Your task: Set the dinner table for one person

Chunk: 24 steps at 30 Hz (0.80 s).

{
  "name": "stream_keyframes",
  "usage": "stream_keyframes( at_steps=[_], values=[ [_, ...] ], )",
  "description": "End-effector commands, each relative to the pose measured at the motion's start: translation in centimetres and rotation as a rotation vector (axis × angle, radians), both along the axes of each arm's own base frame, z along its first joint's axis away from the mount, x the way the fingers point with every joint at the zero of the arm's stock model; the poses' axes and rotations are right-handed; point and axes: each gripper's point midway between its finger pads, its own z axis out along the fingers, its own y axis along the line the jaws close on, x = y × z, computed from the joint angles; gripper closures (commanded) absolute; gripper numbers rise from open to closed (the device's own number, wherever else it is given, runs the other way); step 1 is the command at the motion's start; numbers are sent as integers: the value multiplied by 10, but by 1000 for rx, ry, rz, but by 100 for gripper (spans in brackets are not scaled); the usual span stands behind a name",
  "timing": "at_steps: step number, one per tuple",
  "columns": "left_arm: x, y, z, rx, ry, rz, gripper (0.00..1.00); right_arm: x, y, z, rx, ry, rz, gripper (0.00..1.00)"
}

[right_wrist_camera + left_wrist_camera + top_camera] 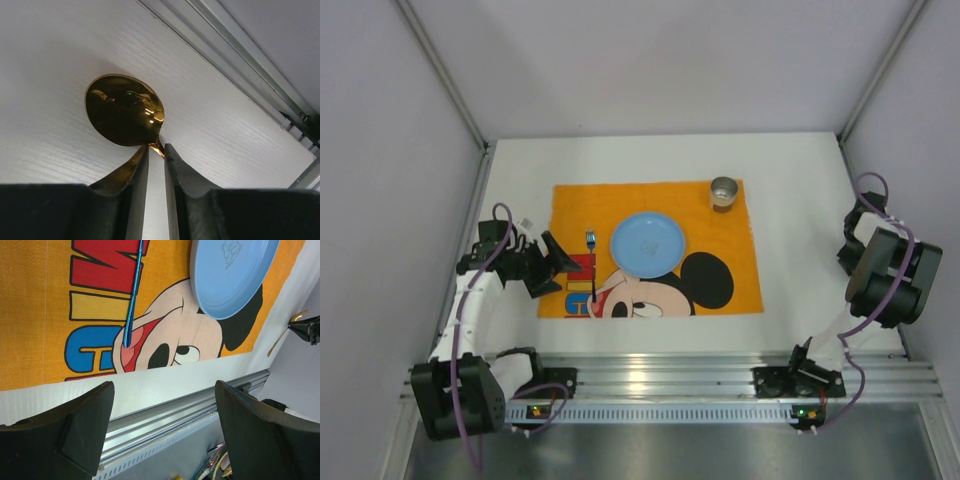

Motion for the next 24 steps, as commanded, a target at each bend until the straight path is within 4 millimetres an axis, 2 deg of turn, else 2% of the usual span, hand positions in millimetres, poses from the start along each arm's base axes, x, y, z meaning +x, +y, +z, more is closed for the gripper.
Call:
stream_keyframes(
  at_steps=[1, 4, 8, 9, 12, 17, 18, 22, 24],
  values=[
    [0, -1, 4, 5, -34, -6, 14, 14, 29, -27, 159, -39, 55, 80],
    [0, -1, 4, 2, -28, -5, 14, 30, 44, -22, 203, -86, 91, 91],
    [0, -1, 4, 6, -32, -6, 14, 53, 75, -17, 301, -163, 165, 91],
    [0, -1, 4, 5, -34, -7, 14, 61, 92, -15, 336, -181, 215, 90],
    [0, -1, 4, 7, -34, -4, 14, 76, 122, -9, 346, -187, 310, 89],
    [0, 0, 5, 11, -40, -3, 14, 92, 164, -8, 371, -173, 410, 88],
    [-1, 0, 5, 11, -40, -3, 14, 97, 169, -5, 373, -177, 427, 87],
    [0, 0, 7, 16, -47, 0, 14, 97, 187, 3, 394, -173, 470, 65],
    [0, 1, 6, 19, -48, 3, 14, 95, 192, 10, 383, -183, 499, 62]
  ],
)
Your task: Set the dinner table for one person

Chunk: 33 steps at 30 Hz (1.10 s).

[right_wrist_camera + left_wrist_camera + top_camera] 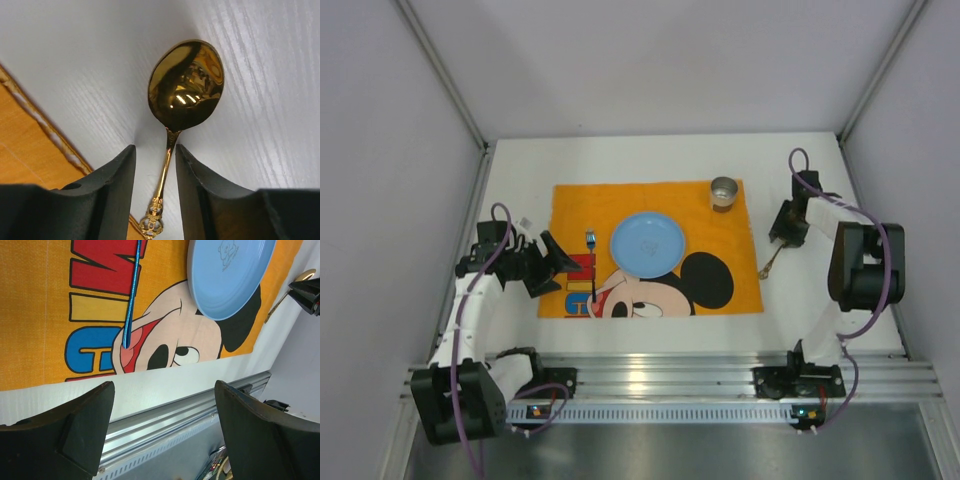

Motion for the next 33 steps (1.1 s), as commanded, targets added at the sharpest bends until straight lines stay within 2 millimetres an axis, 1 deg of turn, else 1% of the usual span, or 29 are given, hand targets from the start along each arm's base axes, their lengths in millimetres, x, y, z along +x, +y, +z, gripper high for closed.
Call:
stream_keyframes(
  at_steps=[1, 5, 8, 9, 10, 12, 13, 14, 16, 17, 19, 20, 22, 23, 24, 25, 26, 27, 28, 29, 30, 31, 32, 33],
  values=[
    [-1, 1, 4, 15, -30, 2, 14, -5, 16, 8, 33, 5, 37, 60],
    [0, 1, 4, 17, -35, 4, 14, -12, 14, 9, 13, 9, 45, 62],
    [0, 1, 4, 16, -32, 5, 14, -20, 10, 2, -8, 33, 33, 71],
    [0, 1, 3, 15, -31, 5, 14, -21, 6, 0, -29, 38, 18, 75],
    [0, 1, 4, 14, -31, 3, 14, -22, 4, -1, -34, 38, 10, 82],
    [0, 1, 3, 14, -26, 2, 14, -21, 2, 0, -45, 23, -1, 90],
    [0, 1, 3, 13, -24, 1, 14, -22, 1, 1, -50, 23, -5, 97],
    [-1, 1, 2, 14, -23, 0, 14, -20, 0, 2, -55, 19, -5, 100],
    [-1, 0, 2, 13, -21, -1, 14, -19, -1, 3, -63, 21, -2, 100],
    [-1, 0, 2, 11, -23, -4, 14, -15, -3, 6, -74, 14, -3, 100],
    [0, 0, 2, 10, -23, -5, 14, -15, -9, 14, -104, 19, -13, 100],
    [0, 0, 1, 10, -18, -2, 14, -9, -11, 29, -113, -21, -20, 100],
    [1, 1, 0, 10, -16, 1, 14, -6, -14, 49, -129, -59, -36, 100],
    [1, 0, 0, 8, -15, 0, 14, 2, -15, 73, -132, -125, -50, 100],
    [0, 0, 0, 8, -11, 1, 14, 1, -14, 94, -130, -170, -60, 100],
    [0, 0, 0, 9, -10, -2, 15, 3, -12, 99, -126, -177, -54, 100],
    [0, 0, 0, 9, -12, -5, 14, 7, -9, 126, -116, -250, -58, 100],
    [-1, -1, 0, 6, -10, -6, 14, 5, -4, 138, -107, -272, -54, 100],
    [-1, 0, 0, 7, -12, -7, 13, 4, 12, 149, -96, -299, -16, 100],
    [-1, 0, 0, 6, -11, -6, 14, 1, 19, 168, -88, -348, -8, 100],
    [0, 0, 0, 7, -11, -4, 13, -5, 28, 172, -80, -352, 13, 100],
    [0, 0, 0, 11, -10, -3, 13, -10, 46, 177, -65, -363, 59, 100],
    [0, 0, 0, 10, -12, -3, 13, -18, 57, 182, -47, -379, 79, 100],
    [0, 1, 0, 11, -11, -1, 12, -25, 67, 180, -39, -372, 106, 100]
  ],
)
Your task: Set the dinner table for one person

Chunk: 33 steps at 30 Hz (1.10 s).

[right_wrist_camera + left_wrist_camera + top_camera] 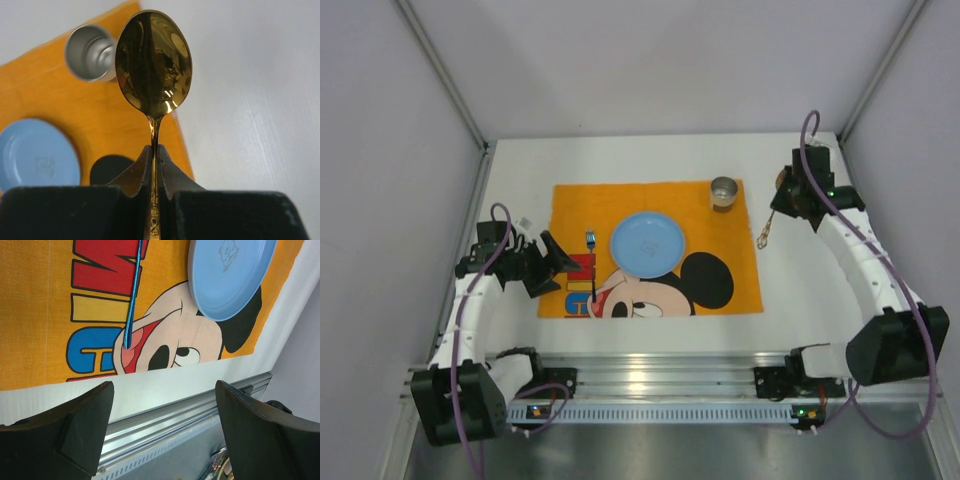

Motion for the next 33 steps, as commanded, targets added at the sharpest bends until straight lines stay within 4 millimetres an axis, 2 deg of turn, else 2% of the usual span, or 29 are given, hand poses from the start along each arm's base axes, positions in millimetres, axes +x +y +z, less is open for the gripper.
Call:
stream_keyframes(
  at_steps=[1, 3, 4, 8, 10, 18, 22, 28, 33],
  values=[
    [0, 0, -1, 5, -5, -4, 13, -31, 54, 9, 31, 8, 130, 100],
    [0, 0, -1, 4, -3, -3, 12, -45, 76, 2, 22, 10, 194, 100],
    [0, 0, -1, 6, -1, -2, 12, -55, 98, 1, 25, 3, 266, 100],
    [0, 0, 0, 9, -9, -1, 12, -68, 139, -24, 62, 21, 402, 100],
    [-1, 0, 0, 9, -7, -1, 12, -69, 151, -34, 43, 48, 446, 100],
    [-1, 3, 2, 28, -15, 11, 12, -50, 178, -66, 30, 135, 514, 100],
    [-1, 4, 3, 34, -19, 19, 13, -37, 187, -94, 16, 195, 509, 100],
    [0, 7, 3, 47, -19, 32, 13, -25, 193, -125, 1, 260, 474, 100],
    [-1, 6, 2, 47, -14, 29, 13, -16, 193, -135, -28, 269, 453, 100]
  ],
)
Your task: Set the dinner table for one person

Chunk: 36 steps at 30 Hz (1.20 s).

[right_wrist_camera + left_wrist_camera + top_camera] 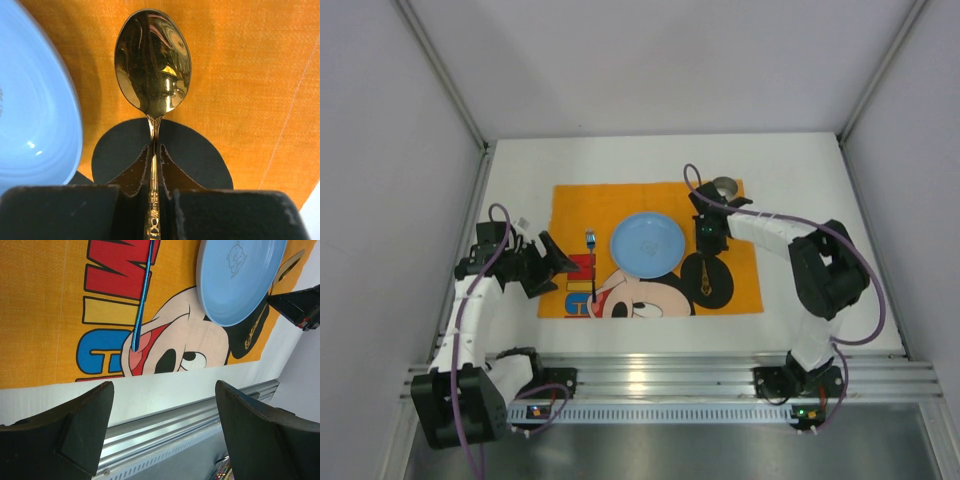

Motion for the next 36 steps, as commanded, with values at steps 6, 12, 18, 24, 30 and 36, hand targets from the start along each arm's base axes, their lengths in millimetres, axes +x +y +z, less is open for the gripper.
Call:
stream_keyframes(
  at_steps=[6, 12, 18, 24, 30, 36],
  values=[
    [0, 0, 2, 4, -4, 7, 13, 27, 15, 7, 11, -69, -30, 99],
    [-1, 0, 1, 0, 6, 6, 13, 24, 11, 1, -11, -53, -36, 83],
    [1, 0, 0, -4, 9, 8, 13, 26, 12, 15, 1, -74, -36, 79],
    [0, -2, 1, -7, 5, -1, 12, 14, 12, 77, 69, -168, -12, 79],
    [-2, -1, -2, -9, 22, 2, 12, -50, 14, 163, 257, -353, 153, 70],
    [12, 1, 7, -9, 25, 17, 13, -123, 19, 163, 499, -319, 224, 7]
  ],
)
